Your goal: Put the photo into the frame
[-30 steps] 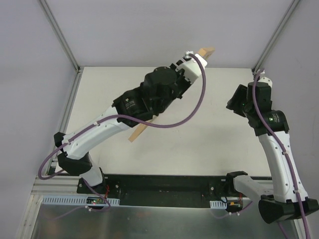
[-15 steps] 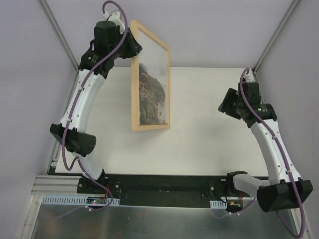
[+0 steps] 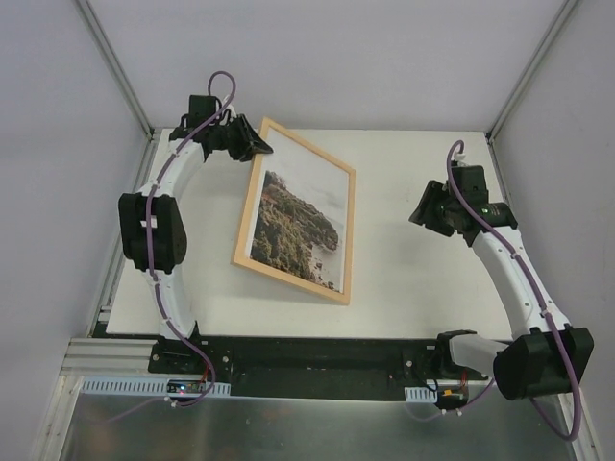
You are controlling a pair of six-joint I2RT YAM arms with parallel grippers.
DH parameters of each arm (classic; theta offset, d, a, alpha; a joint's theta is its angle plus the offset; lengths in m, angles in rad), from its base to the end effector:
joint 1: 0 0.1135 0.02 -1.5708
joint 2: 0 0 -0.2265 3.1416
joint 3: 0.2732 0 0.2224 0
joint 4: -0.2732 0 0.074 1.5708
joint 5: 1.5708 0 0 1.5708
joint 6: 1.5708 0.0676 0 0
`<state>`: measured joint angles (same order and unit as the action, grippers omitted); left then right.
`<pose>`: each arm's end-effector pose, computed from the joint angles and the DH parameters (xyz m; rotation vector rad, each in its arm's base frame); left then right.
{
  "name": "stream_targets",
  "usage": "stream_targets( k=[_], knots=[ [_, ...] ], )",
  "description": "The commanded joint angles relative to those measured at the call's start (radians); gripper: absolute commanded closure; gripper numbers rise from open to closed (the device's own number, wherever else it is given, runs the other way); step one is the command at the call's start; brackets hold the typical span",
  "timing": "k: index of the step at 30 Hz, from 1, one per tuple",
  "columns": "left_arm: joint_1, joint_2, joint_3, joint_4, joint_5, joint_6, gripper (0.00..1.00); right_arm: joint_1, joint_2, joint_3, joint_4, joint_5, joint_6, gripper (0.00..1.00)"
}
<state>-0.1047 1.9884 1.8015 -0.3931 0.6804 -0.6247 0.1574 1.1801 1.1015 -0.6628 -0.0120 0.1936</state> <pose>0.4324 -0.0882 0.2704 -0.1579 2.2203 -1.1443 0.2531 0.0410 0.2703 0.0359 2.3196 0.1920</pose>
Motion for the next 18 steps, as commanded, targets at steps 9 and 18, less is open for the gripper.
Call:
stream_targets(
  k=[9,18],
  knots=[
    [0.013,-0.01,-0.526,0.727,0.128,-0.288,1.0,-0.007,0.067,-0.091,0.175,-0.135,-0.036,0.52],
    [0.014,0.098,-0.527,0.775,0.13,-0.3,0.82,-0.013,0.092,-0.137,0.235,-0.164,-0.037,0.52]
  ],
)
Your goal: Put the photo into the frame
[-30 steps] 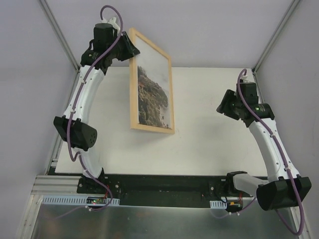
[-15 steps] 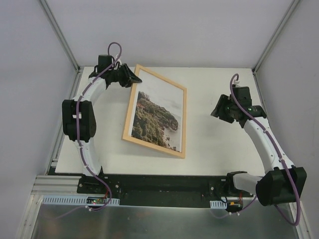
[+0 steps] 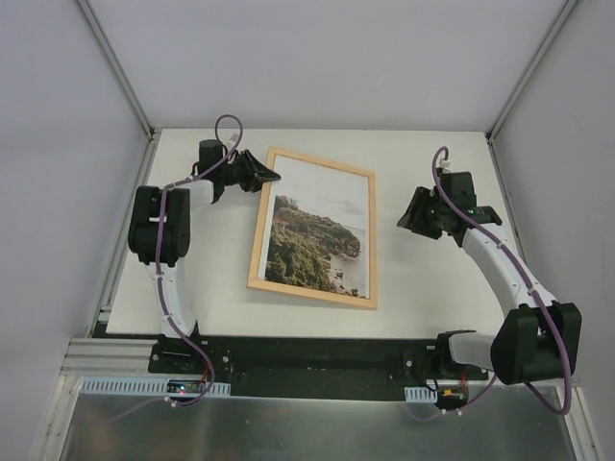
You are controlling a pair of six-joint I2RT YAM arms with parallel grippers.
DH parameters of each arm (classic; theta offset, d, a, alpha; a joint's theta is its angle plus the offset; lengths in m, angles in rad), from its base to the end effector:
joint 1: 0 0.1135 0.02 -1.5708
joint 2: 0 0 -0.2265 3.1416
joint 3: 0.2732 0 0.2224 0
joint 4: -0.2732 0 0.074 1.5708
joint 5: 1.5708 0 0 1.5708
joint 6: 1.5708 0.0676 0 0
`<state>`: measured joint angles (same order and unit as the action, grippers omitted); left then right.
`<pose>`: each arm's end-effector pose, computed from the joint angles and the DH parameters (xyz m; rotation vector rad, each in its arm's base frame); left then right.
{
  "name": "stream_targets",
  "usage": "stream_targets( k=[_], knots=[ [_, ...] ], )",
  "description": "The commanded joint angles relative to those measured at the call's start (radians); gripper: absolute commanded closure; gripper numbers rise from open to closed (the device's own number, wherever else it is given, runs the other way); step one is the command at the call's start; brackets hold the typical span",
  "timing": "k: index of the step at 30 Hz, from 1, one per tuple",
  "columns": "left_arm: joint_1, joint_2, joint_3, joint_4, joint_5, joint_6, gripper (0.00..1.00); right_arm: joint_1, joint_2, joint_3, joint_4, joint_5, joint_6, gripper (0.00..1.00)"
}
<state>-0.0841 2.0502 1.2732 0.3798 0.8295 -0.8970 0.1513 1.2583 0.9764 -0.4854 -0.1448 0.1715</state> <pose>0.4239 -0.0858 0.1608 -0.2572 2.1040 -1.4273 0.2696 0.0510 0.2293 -0.0487 2.3511 0.3287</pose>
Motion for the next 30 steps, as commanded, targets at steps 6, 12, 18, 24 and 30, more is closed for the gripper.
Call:
stream_targets(
  k=[6,12,18,24,30],
  knots=[
    [-0.005,0.053,-0.009,-0.004,-0.024,-0.013,0.66,-0.007,0.026,-0.024,0.077,-0.042,-0.02,0.52],
    [-0.003,0.044,0.003,-0.1,-0.05,0.061,0.49,-0.007,0.038,-0.039,0.094,-0.052,-0.018,0.52],
    [-0.003,0.005,0.026,-0.257,-0.125,0.162,0.33,-0.009,0.044,-0.053,0.107,-0.056,-0.015,0.52],
    [-0.003,-0.027,0.066,-0.407,-0.223,0.242,0.27,-0.009,0.053,-0.064,0.119,-0.059,-0.015,0.52],
    [-0.003,-0.059,0.094,-0.53,-0.357,0.306,0.24,-0.009,0.061,-0.07,0.126,-0.064,-0.013,0.52]
  ],
)
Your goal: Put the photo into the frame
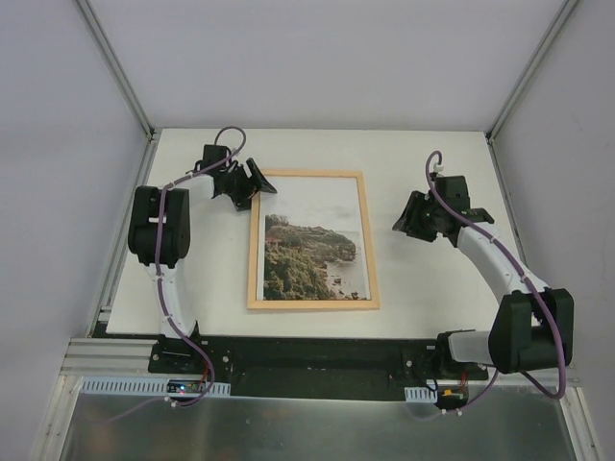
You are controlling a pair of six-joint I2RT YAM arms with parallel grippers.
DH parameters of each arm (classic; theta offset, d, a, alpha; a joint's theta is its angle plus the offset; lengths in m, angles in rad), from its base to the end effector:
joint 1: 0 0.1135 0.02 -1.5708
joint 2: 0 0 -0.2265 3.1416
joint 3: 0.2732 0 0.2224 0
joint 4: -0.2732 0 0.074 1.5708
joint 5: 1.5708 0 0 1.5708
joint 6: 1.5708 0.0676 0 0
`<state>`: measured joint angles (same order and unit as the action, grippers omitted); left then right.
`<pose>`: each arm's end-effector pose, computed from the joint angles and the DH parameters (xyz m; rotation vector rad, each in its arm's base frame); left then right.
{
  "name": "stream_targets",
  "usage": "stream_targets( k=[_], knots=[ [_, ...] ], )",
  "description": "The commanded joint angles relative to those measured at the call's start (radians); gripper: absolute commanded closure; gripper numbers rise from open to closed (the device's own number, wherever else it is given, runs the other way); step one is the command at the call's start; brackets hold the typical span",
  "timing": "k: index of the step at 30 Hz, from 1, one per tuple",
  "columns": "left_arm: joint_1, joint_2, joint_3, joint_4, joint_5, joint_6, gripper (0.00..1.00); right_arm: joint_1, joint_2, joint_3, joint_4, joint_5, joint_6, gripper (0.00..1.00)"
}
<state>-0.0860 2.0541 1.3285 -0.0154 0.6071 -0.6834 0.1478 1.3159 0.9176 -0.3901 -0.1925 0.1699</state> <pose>0.4160 -0.0746 0.1294 -0.3854 2.3643 -1.0812 0.2775 0.0544 0.2054 -0.0682 2.3722 0.3808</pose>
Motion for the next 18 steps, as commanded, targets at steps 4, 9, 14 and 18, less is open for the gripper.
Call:
stream_targets(
  k=[4,9,14,18],
  knots=[
    [-0.004,-0.071,0.078,-0.202,-0.182,0.123,0.24,-0.005,0.0,-0.017,0.031,-0.015,-0.012,0.52],
    [-0.021,-0.072,0.15,-0.283,-0.228,0.159,0.24,-0.005,0.003,-0.022,0.031,-0.013,-0.013,0.52],
    [-0.041,-0.08,0.184,-0.317,-0.25,0.163,0.24,-0.005,0.008,-0.022,0.031,-0.007,-0.013,0.52],
    [-0.041,-0.164,0.161,-0.359,-0.364,0.163,0.25,-0.005,0.035,-0.017,0.028,0.011,-0.017,0.52]
  ],
)
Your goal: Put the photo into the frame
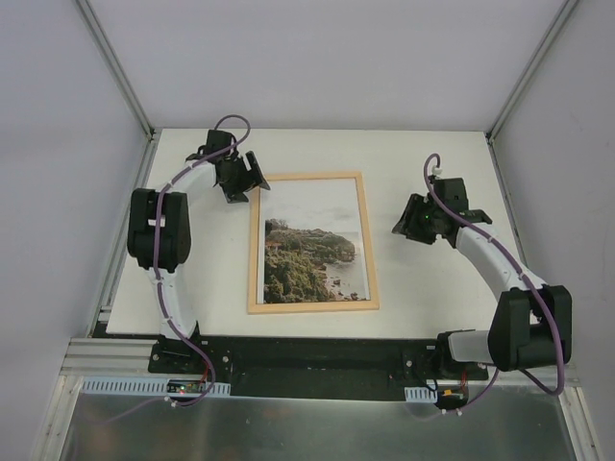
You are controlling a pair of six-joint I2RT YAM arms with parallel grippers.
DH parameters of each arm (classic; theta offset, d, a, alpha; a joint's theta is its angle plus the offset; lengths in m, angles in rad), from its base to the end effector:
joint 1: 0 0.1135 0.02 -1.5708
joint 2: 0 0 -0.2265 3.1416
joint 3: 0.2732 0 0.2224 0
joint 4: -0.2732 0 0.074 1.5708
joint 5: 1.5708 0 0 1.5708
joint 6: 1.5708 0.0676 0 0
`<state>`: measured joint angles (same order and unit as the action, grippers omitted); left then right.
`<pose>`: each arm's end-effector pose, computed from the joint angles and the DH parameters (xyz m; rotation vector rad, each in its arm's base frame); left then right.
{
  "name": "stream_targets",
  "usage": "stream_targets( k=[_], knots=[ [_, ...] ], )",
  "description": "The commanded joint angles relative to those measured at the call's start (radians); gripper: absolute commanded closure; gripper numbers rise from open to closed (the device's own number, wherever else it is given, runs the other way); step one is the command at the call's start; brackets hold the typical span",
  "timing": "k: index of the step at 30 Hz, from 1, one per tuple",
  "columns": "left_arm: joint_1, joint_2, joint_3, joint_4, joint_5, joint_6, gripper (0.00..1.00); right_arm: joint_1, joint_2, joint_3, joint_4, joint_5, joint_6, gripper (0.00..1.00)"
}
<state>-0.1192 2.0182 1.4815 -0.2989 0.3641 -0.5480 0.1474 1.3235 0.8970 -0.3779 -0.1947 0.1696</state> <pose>0.4188 -0.0744 0.1580 -0.3533 2.4432 -0.7389 0.2767 0.0543 0.1981 -0.0675 2.3882 0.3821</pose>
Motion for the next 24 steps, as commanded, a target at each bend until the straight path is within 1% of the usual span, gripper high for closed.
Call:
stream_targets(
  k=[1,5,8,9,13,18,23,24],
  knots=[
    [-0.008,-0.16,-0.01,-0.088,-0.167,0.02,0.26,-0.005,0.039,0.008,0.011,0.024,-0.015,0.51],
    [-0.004,-0.318,-0.125,-0.134,-0.383,-0.003,0.28,0.0,0.086,0.032,-0.015,0.073,-0.009,0.5],
    [0.016,-0.397,-0.234,-0.144,-0.465,-0.024,0.32,0.017,0.115,0.046,-0.032,0.113,-0.008,0.5],
    [0.024,-0.401,-0.257,-0.143,-0.464,-0.023,0.34,0.023,0.134,0.052,-0.036,0.12,-0.007,0.5],
    [0.035,-0.369,-0.332,-0.14,-0.432,-0.038,0.46,0.05,0.19,0.069,-0.041,0.138,-0.001,0.56],
    [0.033,-0.317,-0.368,-0.108,-0.389,-0.043,0.6,0.098,0.226,0.063,-0.03,0.159,0.016,0.63],
    [0.024,-0.288,-0.377,-0.077,-0.366,-0.038,0.63,0.132,0.244,0.057,-0.023,0.184,0.033,0.68],
    [0.021,-0.279,-0.374,-0.074,-0.341,-0.038,0.63,0.141,0.246,0.057,-0.024,0.189,0.036,0.69]
  ],
)
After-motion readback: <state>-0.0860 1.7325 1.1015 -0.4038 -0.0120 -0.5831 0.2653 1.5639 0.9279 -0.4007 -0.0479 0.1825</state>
